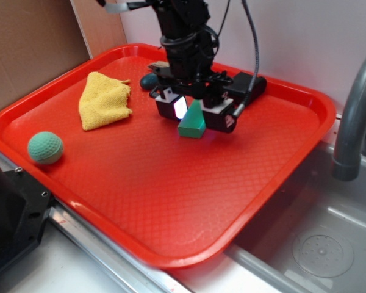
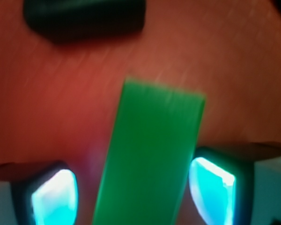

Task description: Grab the green block.

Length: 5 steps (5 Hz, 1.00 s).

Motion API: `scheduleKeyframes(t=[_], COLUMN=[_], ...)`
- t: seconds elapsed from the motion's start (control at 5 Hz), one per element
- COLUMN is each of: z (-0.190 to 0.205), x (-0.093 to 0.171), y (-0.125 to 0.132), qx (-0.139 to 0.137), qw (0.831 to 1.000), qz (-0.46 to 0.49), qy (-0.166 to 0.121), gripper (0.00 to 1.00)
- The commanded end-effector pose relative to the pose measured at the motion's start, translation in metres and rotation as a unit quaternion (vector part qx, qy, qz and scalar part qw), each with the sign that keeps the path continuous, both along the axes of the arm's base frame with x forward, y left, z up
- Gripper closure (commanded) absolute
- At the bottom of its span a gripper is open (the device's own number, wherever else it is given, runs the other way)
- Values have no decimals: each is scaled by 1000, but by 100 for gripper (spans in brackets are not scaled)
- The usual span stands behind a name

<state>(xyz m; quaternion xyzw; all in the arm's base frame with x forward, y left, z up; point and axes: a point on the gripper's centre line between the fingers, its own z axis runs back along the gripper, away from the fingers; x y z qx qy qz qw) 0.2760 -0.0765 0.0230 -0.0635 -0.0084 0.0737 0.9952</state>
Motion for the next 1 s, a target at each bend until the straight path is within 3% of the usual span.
scheduleKeyframes(t=[0.0,0.2,0.4,0.6,0.8], z=[-3,-4,0,50,96], x=[8,-3,-14,-50,-74], y=[2,-2,-9,-3,20], qx=[23,40,21,30,16], qw=[999,999,1000,998,996], qz=[35,23,12,-47,-85], qy=[11,11,10,35,-24], gripper=[100,100,100,100,100])
